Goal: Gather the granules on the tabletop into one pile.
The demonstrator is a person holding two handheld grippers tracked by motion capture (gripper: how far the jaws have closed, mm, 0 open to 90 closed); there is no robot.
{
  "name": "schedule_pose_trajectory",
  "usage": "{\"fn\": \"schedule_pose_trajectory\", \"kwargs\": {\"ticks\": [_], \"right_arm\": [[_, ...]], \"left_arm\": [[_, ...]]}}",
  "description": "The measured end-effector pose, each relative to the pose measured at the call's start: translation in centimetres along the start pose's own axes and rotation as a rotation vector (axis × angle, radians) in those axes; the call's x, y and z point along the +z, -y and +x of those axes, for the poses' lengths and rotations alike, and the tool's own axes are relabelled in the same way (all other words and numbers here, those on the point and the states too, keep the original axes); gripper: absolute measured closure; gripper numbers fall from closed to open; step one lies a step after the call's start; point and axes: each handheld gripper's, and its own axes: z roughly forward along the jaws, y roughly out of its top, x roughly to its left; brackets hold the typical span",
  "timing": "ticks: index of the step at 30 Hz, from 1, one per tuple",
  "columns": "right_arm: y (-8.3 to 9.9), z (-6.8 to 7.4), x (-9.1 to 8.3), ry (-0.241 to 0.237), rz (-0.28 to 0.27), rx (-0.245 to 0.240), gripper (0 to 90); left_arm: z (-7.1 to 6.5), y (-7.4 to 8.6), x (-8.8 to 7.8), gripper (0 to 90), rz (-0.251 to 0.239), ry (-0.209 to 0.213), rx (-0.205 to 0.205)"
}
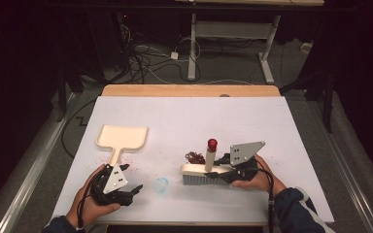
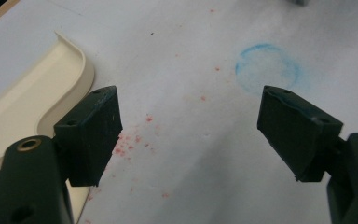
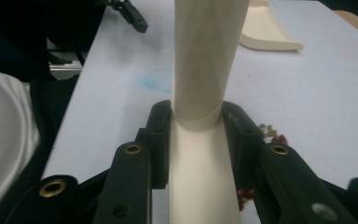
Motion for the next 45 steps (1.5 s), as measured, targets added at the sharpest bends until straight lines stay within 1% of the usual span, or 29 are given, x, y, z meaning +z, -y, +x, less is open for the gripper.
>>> {"fn": "schedule_pose_trajectory", "kwargs": {"ticks": [5, 10, 13, 14, 16, 19, 22, 25, 27, 29, 32, 33, 34, 35, 36, 39, 41, 42, 43, 45], "right_arm": [[0.1, -2.9, 1.0, -0.022, -0.023, 0.020, 67.5], [-0.4, -4.3, 2.2, -0.041, -0.045, 0.028, 67.5], [-0.6, -4.4, 2.7, -0.041, -0.050, 0.026, 67.5], [-0.7, -4.4, 2.7, -0.048, -0.048, 0.023, 67.5], [-1.0, -4.2, 2.6, -0.024, -0.039, 0.014, 67.5], [-1.4, -3.9, 1.8, 0.002, -0.072, 0.014, 67.6], [-1.9, -3.3, 0.4, 0.024, -0.118, 0.018, 67.6], [-2.3, -2.4, -1.1, 0.065, -0.130, 0.022, 67.6], [-2.5, -1.9, -2.0, 0.121, -0.128, 0.037, 67.6], [-2.5, -1.4, -2.9, 0.178, -0.127, 0.064, 67.6], [-2.4, -0.4, -4.3, 0.298, -0.122, 0.109, 67.6], [-2.4, -0.2, -4.6, 0.324, -0.118, 0.112, 67.6], [-2.3, 0.2, -5.0, 0.365, -0.111, 0.120, 67.6], [-2.2, 0.6, -5.3, 0.418, -0.097, 0.133, 67.5], [-2.1, 0.8, -5.4, 0.438, -0.089, 0.136, 67.6], [-1.6, 1.7, -5.4, 0.518, -0.063, 0.185, 67.5], [-1.1, 2.2, -4.6, 0.562, -0.001, 0.198, 67.5], [-1.0, 2.4, -4.2, 0.580, 0.018, 0.210, 67.5], [-0.8, 2.5, -3.8, 0.581, 0.036, 0.218, 67.5], [-0.8, 2.5, -3.2, 0.579, 0.059, 0.216, 67.5]], "left_arm": [[0.0, -0.1, 0.3, 20.8, 0.006, 0.003, -0.001], [0.0, -0.1, 0.5, 21.0, 0.012, 0.009, 0.000], [0.1, 0.0, 0.4, 21.2, 0.006, 0.008, 0.003], [0.1, 0.0, 0.4, 21.1, 0.007, 0.007, 0.004], [0.0, 0.0, 0.4, 21.1, 0.008, 0.008, 0.005], [-0.1, 0.0, 0.3, 21.1, 0.010, 0.011, 0.006], [-0.1, 0.0, 0.1, 21.1, 0.007, 0.007, 0.007], [0.0, 0.0, 0.0, 21.1, 0.000, 0.001, 0.005], [0.0, 0.0, -0.1, 21.1, -0.003, -0.001, 0.002], [0.0, 0.0, -0.1, 21.1, -0.004, -0.005, 0.005], [-0.1, 0.0, -0.3, 21.1, -0.006, -0.007, 0.010], [-0.1, 0.0, -0.3, 21.1, -0.007, -0.009, 0.010], [-0.1, 0.0, -0.3, 21.1, -0.008, -0.012, 0.010], [-0.1, 0.0, -0.3, 21.1, -0.010, -0.012, 0.010], [0.0, -0.1, -0.4, 21.1, -0.012, -0.013, 0.009], [-0.1, -0.1, -0.4, 21.1, -0.011, -0.014, 0.014], [-0.1, -0.2, -0.3, 21.1, -0.010, -0.015, 0.017], [-0.1, -0.2, -0.3, 21.1, -0.009, -0.015, 0.019], [-0.2, -0.2, -0.3, 21.1, -0.008, -0.015, 0.021], [-0.2, -0.3, -0.2, 21.1, -0.008, -0.013, 0.026]]}}
